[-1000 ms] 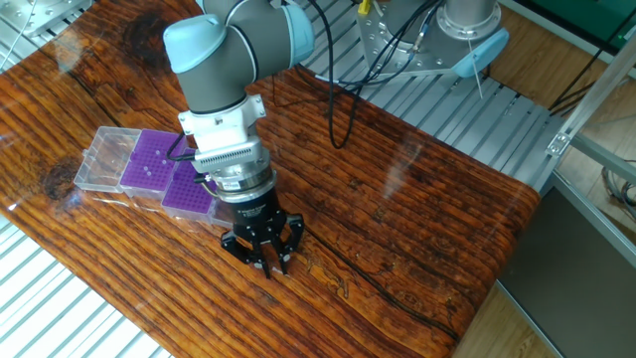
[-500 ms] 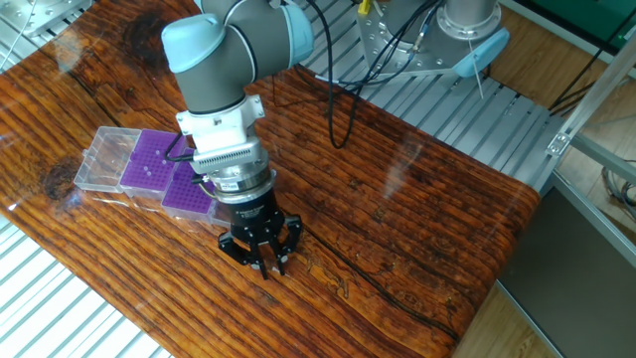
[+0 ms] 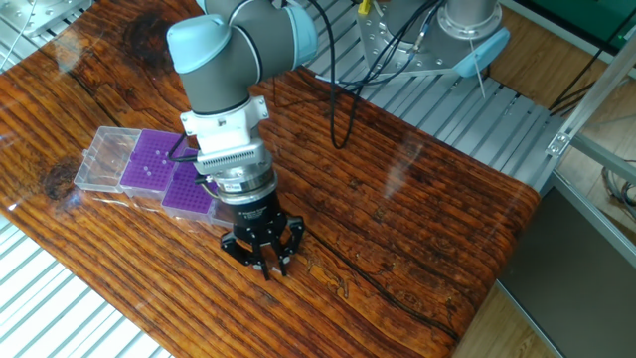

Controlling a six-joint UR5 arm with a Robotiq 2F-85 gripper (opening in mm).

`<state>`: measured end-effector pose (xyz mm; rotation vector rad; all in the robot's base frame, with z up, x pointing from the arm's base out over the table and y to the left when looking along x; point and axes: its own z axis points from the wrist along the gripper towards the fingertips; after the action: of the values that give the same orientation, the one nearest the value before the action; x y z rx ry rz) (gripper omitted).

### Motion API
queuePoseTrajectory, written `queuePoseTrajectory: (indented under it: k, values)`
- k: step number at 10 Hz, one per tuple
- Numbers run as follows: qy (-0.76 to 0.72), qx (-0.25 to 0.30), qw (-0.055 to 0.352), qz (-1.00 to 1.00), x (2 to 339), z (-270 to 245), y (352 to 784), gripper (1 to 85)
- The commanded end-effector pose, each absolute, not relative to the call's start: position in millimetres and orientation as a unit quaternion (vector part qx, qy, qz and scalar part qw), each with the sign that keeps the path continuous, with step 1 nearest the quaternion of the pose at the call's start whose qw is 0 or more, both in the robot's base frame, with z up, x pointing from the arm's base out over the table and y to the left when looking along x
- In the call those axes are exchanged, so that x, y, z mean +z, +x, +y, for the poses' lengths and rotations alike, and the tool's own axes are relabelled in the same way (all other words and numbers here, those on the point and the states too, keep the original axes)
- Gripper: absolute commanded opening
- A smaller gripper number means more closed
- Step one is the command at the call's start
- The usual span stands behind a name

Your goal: Transfer all small pipette tips from one holder to another

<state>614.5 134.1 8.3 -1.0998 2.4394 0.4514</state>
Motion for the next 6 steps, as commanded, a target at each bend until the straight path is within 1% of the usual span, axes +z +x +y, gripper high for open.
queuePoseTrajectory:
  k: [1, 6]
  values:
    - [-0.387, 0.163, 0.216, 0.882, 7.0, 135.5, 613.4, 29.7]
    - [-0.385, 0.160, 0.213, 0.884, 0.8, 134.2, 607.7, 29.3]
